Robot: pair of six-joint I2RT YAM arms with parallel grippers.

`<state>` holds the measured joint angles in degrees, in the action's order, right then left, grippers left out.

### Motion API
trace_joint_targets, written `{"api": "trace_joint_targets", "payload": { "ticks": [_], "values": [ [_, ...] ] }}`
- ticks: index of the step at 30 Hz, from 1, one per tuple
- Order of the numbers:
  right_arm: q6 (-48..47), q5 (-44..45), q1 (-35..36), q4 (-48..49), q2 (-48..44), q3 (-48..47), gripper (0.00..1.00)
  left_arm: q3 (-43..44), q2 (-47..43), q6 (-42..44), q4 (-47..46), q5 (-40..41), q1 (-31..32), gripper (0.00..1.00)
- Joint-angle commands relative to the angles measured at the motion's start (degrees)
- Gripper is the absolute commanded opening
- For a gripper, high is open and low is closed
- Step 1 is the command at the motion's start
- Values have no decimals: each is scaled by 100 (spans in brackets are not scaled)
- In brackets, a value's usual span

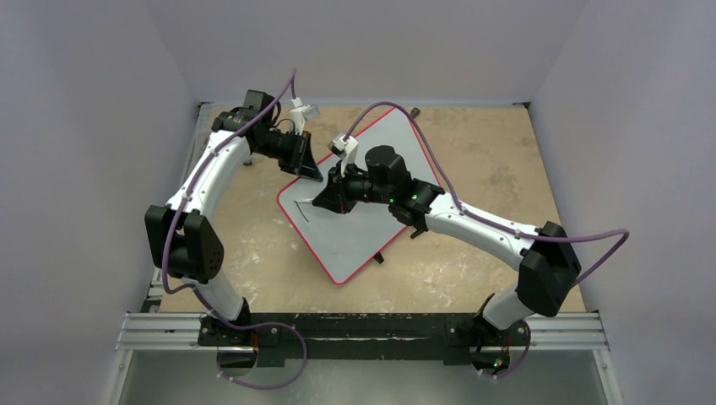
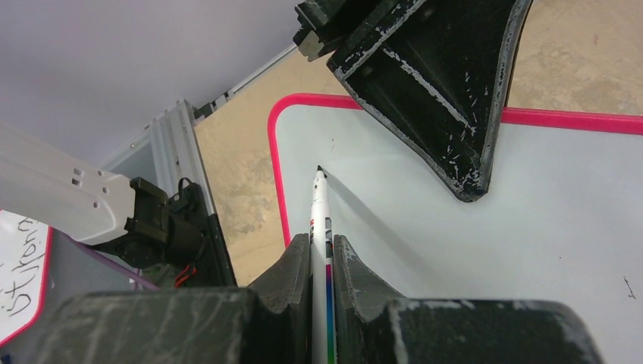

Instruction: Write a sentence on the whiteboard

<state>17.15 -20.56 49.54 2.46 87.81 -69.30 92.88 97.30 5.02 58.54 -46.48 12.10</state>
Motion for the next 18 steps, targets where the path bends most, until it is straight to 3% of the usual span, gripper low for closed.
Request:
{"api": "trace_joint_targets", "payload": {
  "ticks": [1,18],
  "values": [
    [0,167,3,3,-36,-190,0,-73,-160,388,-140,785,73,0],
    [-165,678,-10,-237,-90,-63,0,-60,-176,393,-138,774,73,0]
  ]
}}
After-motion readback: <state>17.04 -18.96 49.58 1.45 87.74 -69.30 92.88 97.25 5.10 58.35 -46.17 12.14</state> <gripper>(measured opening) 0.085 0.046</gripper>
